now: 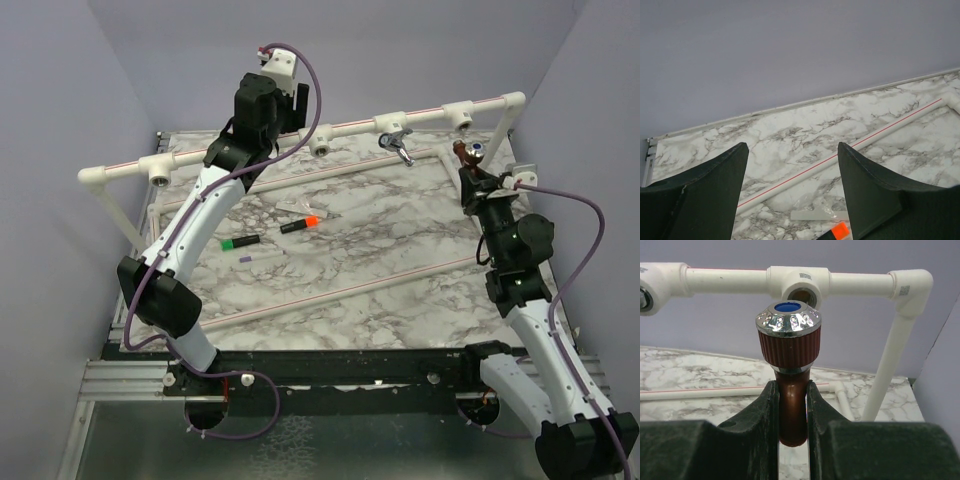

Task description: Install the water faucets

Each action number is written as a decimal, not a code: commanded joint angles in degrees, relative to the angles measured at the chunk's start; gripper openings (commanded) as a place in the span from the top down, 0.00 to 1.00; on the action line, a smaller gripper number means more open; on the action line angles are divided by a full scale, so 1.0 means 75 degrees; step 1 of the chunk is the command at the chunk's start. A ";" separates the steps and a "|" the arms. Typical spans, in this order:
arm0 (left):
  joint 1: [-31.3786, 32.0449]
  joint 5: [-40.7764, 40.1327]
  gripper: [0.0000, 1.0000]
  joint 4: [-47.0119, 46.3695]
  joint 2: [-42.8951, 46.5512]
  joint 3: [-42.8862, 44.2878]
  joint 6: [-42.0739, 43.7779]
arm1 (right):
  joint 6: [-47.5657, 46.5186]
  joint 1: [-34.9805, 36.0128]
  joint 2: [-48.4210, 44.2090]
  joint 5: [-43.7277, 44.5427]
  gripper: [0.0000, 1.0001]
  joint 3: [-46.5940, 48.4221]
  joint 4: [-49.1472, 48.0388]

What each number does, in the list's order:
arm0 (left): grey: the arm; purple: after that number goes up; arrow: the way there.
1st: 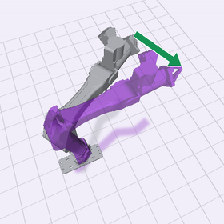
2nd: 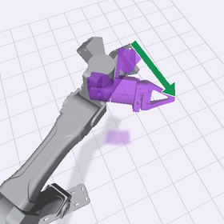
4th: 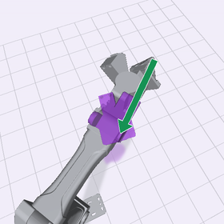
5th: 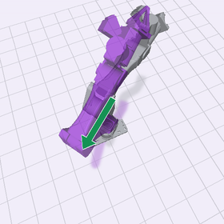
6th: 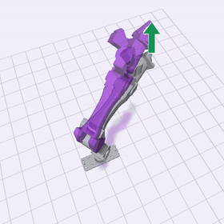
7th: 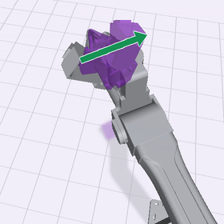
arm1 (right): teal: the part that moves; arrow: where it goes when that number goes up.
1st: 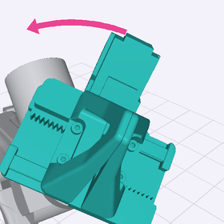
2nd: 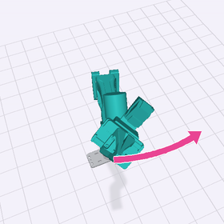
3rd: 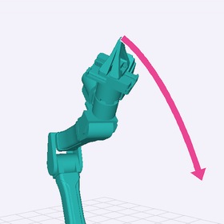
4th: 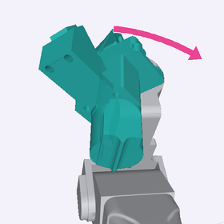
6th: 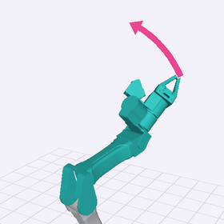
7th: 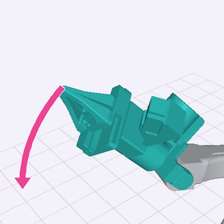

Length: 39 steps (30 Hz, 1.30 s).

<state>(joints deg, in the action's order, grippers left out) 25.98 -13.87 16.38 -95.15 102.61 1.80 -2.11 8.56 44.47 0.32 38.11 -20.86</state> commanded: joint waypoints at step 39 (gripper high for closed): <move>0.0075 -0.0033 0.26 0.0362 -0.0309 -0.0033 0.0094 | -0.0502 -0.1293 -0.0021 -0.2218 1.00 0.0652 -0.0359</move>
<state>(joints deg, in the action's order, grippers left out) 26.00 -13.96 16.45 -96.05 102.61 2.22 -4.64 -0.82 43.97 -17.04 39.86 -20.51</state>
